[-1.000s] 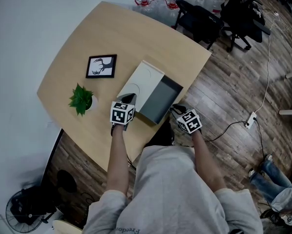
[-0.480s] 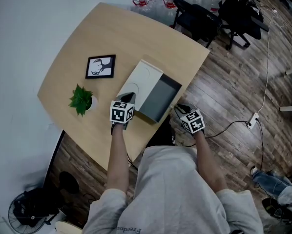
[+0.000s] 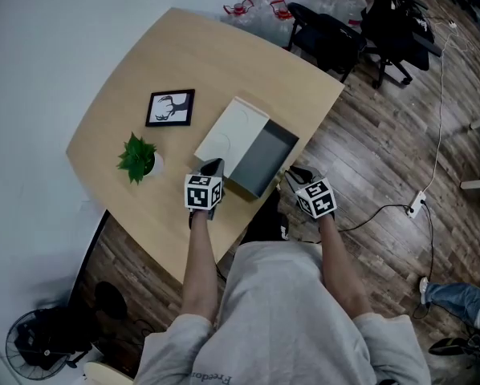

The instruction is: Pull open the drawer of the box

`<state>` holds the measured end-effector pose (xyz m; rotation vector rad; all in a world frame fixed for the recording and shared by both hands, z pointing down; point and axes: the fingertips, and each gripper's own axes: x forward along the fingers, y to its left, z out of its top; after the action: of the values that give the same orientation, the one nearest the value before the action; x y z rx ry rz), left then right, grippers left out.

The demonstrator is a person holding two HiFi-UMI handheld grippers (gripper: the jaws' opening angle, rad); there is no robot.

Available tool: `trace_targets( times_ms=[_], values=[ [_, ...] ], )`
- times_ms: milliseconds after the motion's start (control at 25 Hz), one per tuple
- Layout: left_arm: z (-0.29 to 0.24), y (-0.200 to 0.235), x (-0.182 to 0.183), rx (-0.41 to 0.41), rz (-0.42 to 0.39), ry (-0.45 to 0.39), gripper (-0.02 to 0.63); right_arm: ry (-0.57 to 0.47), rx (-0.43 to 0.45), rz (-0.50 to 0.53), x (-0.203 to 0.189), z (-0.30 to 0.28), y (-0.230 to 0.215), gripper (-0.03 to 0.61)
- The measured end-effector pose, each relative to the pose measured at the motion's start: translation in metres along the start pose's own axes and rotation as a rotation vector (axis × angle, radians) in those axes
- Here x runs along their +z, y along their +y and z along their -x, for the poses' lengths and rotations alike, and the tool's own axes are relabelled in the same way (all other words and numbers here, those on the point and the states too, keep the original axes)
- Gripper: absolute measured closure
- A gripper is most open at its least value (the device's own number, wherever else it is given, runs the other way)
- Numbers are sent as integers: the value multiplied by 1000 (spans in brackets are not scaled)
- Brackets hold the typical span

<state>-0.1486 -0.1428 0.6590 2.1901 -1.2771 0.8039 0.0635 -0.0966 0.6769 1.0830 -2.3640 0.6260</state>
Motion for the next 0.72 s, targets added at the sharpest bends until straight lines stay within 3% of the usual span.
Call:
trace_targets(
  times_ms=[280, 720],
  values=[
    [30, -44, -25, -1, 115, -76, 560, -61, 17, -23, 12, 3, 11, 506],
    [49, -62, -10, -38, 88, -151, 560, -127, 0, -108, 18, 12, 13, 506]
  ],
)
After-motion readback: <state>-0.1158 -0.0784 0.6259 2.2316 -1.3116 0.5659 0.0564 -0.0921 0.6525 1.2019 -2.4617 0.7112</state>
